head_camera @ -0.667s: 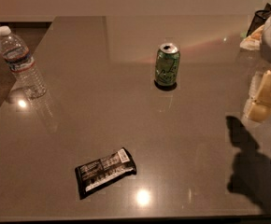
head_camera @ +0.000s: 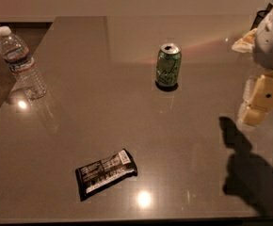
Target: Move rxbar chocolate near green can
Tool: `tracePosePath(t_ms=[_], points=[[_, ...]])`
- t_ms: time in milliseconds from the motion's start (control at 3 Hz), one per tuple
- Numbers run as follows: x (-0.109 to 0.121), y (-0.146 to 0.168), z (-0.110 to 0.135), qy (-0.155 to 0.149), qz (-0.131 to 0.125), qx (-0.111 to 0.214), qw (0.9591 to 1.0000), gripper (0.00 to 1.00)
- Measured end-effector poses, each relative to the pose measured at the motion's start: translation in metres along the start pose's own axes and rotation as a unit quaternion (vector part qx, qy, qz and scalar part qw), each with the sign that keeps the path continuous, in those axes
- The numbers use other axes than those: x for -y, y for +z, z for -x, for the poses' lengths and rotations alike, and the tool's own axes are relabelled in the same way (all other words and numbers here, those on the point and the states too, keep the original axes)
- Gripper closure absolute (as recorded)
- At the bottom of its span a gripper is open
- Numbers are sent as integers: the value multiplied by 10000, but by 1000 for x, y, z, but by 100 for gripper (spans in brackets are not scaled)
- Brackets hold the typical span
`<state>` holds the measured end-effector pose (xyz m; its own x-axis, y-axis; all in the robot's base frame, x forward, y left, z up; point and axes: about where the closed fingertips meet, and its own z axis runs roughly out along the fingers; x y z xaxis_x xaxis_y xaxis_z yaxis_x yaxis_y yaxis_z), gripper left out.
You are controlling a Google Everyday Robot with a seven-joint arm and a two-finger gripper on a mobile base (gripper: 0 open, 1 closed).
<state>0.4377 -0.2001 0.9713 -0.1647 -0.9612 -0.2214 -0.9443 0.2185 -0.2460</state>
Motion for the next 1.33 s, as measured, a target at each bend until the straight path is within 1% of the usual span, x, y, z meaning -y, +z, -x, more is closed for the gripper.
tracePosePath(t_ms=[333,667,1000,1333], points=[[-8,21,26,-402,146,194,9989,0],[-27,46,55,-842,453,362,9948,0],[-59,66,78,-1249,858,486,9873,0],[-96,85,98,-1623,1264,595,9768,0]])
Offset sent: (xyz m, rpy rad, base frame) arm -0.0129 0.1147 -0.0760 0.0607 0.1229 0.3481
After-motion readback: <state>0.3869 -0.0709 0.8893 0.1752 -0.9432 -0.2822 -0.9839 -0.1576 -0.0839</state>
